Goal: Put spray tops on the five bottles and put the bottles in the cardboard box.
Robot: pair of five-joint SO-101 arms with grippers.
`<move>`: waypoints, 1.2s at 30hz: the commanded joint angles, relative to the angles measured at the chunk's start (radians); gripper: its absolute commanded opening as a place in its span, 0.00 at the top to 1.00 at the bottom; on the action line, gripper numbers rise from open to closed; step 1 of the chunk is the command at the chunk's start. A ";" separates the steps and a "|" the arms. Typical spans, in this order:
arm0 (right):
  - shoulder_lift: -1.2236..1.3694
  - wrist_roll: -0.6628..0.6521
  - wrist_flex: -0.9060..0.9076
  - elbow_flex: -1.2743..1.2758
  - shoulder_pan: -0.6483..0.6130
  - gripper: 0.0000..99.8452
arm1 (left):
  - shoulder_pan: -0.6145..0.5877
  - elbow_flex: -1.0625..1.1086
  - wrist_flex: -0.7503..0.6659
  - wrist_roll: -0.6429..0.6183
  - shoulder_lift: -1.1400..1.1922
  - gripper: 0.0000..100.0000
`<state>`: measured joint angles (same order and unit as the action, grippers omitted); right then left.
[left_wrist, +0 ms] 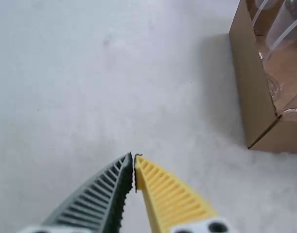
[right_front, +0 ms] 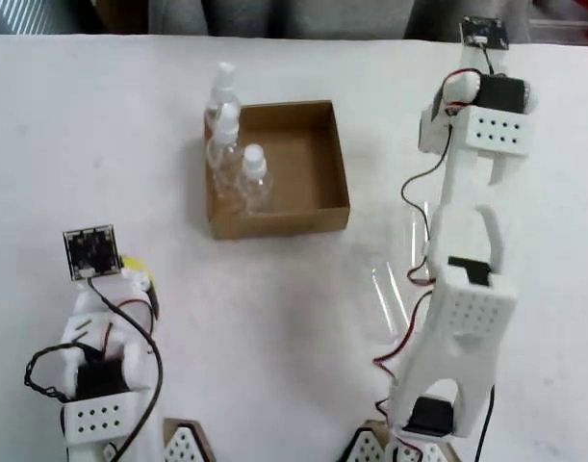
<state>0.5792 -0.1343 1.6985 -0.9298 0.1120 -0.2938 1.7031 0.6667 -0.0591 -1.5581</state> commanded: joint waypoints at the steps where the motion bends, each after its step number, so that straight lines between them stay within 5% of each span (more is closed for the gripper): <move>1: -0.306 -0.054 0.030 0.261 -0.013 0.98 | 0.005 -0.005 0.006 0.012 -0.018 0.97; 12: -1.003 -0.064 0.027 0.942 -0.208 0.98 | 0.005 -0.005 0.028 0.012 -0.019 0.97; 21: -1.380 -0.064 -0.025 1.447 -0.682 0.98 | 0.005 -0.005 0.028 0.012 -0.019 0.98; 26: -1.417 -0.064 -0.228 1.691 -0.906 0.98 | 0.005 -0.005 0.028 0.012 -0.019 0.98; 36: -1.290 -0.037 -0.736 1.929 -1.070 0.98 | 0.004 -0.005 0.029 0.012 -0.019 0.98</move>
<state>-0.7526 -0.1895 1.1047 0.9851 -0.9344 -0.2938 1.7031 0.6912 -0.0575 -1.5581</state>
